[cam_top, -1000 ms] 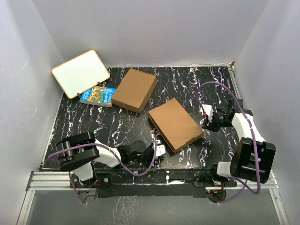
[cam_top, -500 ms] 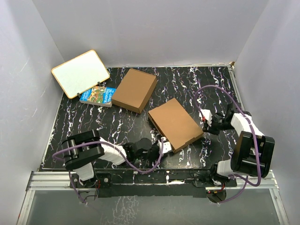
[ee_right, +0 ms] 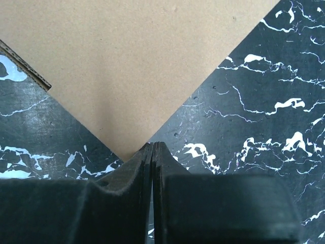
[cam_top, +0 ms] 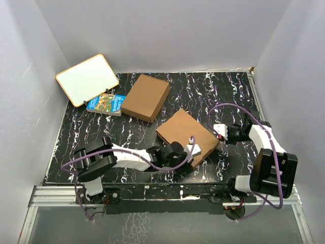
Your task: Fold the paper box
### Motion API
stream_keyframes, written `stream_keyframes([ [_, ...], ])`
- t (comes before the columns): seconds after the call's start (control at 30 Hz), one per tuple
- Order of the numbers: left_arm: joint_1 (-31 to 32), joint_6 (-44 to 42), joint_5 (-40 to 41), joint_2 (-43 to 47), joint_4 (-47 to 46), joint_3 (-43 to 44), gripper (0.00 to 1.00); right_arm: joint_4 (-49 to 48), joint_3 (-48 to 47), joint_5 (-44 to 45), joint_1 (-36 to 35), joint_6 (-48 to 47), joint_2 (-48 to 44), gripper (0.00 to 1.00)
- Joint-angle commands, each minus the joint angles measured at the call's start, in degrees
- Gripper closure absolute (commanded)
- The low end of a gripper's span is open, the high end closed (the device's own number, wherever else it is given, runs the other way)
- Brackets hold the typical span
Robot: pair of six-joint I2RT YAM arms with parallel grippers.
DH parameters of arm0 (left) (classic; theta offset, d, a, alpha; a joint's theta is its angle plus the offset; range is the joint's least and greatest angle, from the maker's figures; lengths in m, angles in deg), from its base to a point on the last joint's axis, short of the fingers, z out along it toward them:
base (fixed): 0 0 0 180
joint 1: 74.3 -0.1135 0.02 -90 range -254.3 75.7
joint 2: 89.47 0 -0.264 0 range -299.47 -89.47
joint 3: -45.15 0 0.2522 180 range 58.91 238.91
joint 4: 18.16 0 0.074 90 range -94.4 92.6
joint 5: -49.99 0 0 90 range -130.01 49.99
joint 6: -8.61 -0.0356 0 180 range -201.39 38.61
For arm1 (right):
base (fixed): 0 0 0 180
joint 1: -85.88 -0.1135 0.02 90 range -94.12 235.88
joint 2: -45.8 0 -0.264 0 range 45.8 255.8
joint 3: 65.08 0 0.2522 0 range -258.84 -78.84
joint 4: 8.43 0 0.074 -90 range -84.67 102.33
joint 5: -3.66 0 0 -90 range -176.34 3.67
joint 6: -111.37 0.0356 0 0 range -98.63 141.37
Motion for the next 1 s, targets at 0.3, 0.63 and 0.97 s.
stream_keyframes([
  [0.3,-6.8,4.0,-7.7,18.0,1.4,-12.5,0.82,3.2,-0.3,-8.1,1.5,9.2,-2.1,0.73],
  [0.63,-21.2,-5.6,-3.2,32.1,10.6,-20.2,0.83,-2.6,-8.3,-10.7,2.0,13.9,5.2,0.58],
  [0.97,-32.4,-16.2,-7.2,14.8,4.2,-10.2,0.9,9.9,-34.6,-11.4,-3.1,-3.3,33.6,0.59],
])
